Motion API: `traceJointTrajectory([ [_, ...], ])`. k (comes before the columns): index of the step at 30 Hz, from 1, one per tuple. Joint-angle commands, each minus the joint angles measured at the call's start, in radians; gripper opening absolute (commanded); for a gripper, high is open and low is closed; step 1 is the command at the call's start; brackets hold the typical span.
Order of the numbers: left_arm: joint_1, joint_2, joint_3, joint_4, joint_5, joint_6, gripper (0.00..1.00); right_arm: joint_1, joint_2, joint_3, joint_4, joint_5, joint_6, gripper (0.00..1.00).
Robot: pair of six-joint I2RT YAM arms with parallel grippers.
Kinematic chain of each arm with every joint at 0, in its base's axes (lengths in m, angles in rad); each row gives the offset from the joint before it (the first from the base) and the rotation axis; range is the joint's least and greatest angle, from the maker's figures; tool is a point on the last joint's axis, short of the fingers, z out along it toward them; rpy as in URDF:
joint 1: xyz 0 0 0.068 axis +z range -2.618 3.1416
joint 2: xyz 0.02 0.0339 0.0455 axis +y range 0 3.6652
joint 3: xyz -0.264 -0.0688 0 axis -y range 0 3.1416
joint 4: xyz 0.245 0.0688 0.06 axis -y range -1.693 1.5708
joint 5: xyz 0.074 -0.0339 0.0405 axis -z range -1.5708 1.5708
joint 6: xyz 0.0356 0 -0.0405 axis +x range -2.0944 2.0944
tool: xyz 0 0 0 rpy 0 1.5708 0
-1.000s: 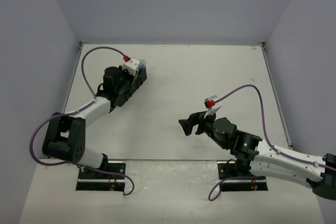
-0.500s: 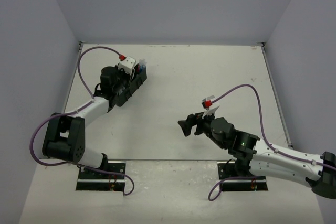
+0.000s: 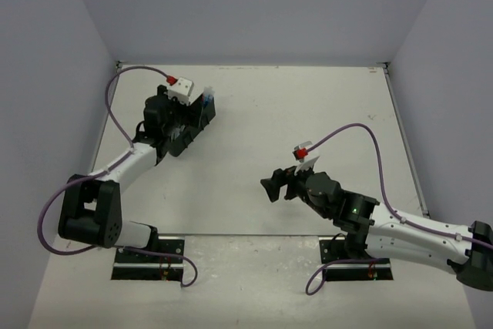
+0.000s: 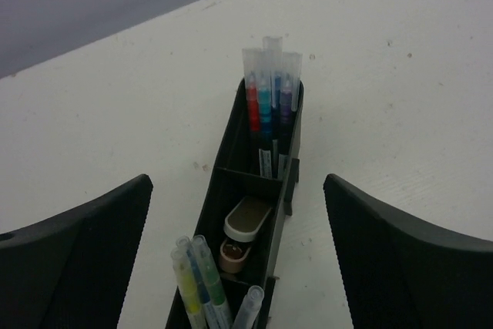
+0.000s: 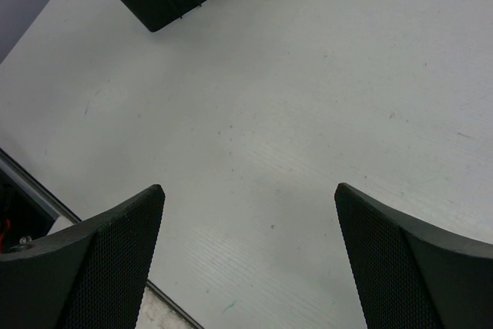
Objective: Sort the stationery into containers
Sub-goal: Place the stapler in the storage box, then reset both arms
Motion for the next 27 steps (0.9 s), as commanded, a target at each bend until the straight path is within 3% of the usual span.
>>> traceJointTrajectory([
  [1, 0.008, -0.161, 0.229, -0.19, -0.073, -0.17, 1.0, 0.0, -0.035, 0.098, -0.11, 0.057, 0.03, 0.92],
  [3, 0.009, -0.207, 0.311, -0.375, -0.177, -0.245, 1.0, 0.0, -0.051, 0.149, -0.202, 0.092, 0.051, 0.92],
  [5, 0.009, -0.343, 0.342, -0.568, -0.36, -0.294, 1.0, 0.0, -0.087, 0.257, -0.397, 0.216, 0.109, 0.94],
  [9, 0.009, -0.599, 0.226, -0.685, -0.622, -0.324, 1.0, 0.0, -0.106, 0.38, -0.612, 0.408, 0.15, 0.96],
  [11, 0.009, -0.781, 0.136, -0.735, -0.634, -0.319, 1.0, -0.001, -0.103, 0.433, -0.708, 0.509, 0.137, 0.99],
  [13, 0.009, -0.954, 0.047, -0.771, -0.558, -0.319, 1.0, 0.0, -0.098, 0.45, -0.736, 0.559, 0.128, 0.99],
  [18, 0.01, -1.196, -0.098, -0.802, -0.488, -0.315, 1.0, 0.0, -0.1, 0.484, -0.836, 0.606, 0.223, 0.99],
  [27, 0.008, -1.228, -0.152, -0.814, -0.547, -0.347, 1.0, 0.0, -0.171, 0.411, -0.872, 0.618, 0.291, 0.99],
])
